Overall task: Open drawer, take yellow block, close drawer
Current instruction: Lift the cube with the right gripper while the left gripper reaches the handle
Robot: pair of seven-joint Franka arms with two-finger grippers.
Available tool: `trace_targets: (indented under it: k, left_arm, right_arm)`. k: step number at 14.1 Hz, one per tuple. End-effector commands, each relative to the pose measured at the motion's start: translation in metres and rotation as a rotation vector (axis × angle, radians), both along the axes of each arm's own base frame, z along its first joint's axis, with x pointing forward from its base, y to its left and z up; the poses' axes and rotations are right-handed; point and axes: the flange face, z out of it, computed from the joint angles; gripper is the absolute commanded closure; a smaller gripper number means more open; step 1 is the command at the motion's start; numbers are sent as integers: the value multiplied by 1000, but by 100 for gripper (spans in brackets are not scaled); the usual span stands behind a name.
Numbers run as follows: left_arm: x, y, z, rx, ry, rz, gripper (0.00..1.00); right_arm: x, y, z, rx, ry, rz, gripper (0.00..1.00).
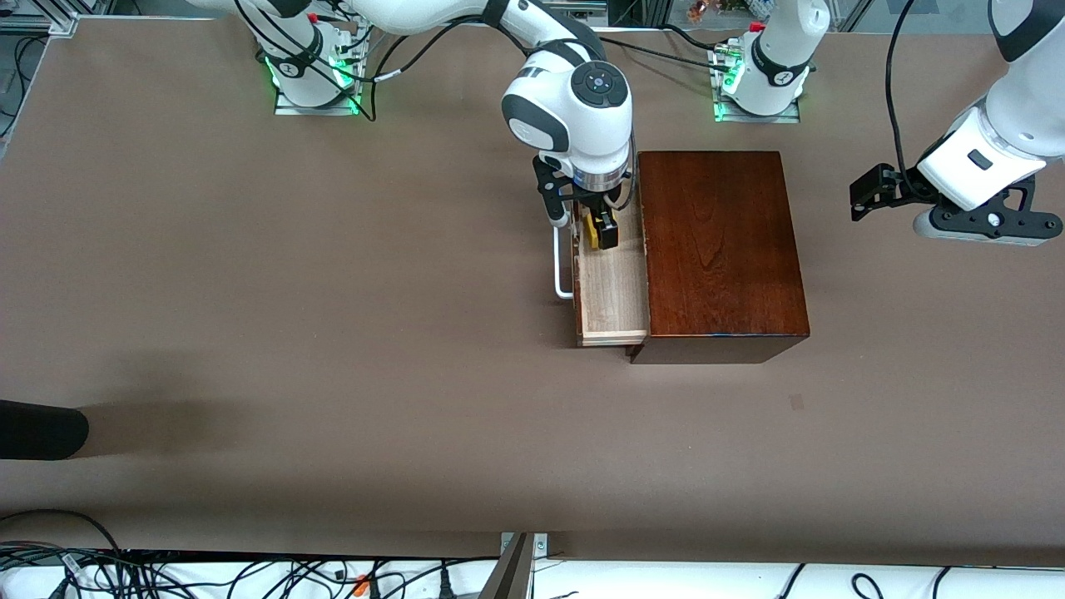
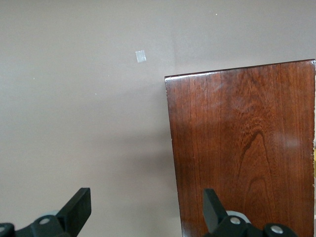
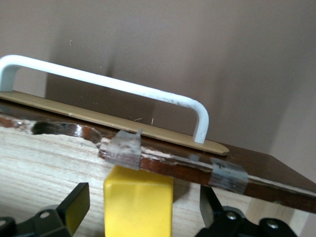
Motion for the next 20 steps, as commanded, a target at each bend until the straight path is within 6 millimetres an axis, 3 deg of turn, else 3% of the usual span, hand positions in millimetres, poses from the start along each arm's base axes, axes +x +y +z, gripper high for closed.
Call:
trace_targets:
  k: [1, 3, 4, 7, 10, 12, 15, 16, 20]
  left_arm:
    - [-6, 2, 2, -13, 6, -14, 0]
    - [-6, 1, 2, -13, 6, -16, 0]
    - [-6, 2, 2, -13, 6, -14, 0]
    - [-6, 1, 2, -13, 6, -16, 0]
    - [-6, 2, 2, -13, 8, -13, 0]
    - [-7, 3, 1, -12, 20, -14, 0]
    - [-7, 3, 1, -12, 23, -16, 0]
    - [-8, 3, 0, -12, 26, -16, 0]
    - [-8, 1, 1, -11, 25, -9, 0]
  right_arm:
    - [1, 8, -5, 8, -28, -11, 35]
    - [2, 8, -3, 10, -31, -10, 74]
    - [4, 6, -1, 11, -29, -11, 81]
    - [14, -1, 21, -1, -20, -30, 82]
    - [24, -5, 71, -10, 14, -60, 82]
    - [28, -20, 117, 11, 55, -47, 82]
    - [59, -79, 186, 61, 111, 86, 82]
    - [68, -104, 199, 52, 142, 152, 82]
    - [107, -200, 217, -25, 218, 454, 82]
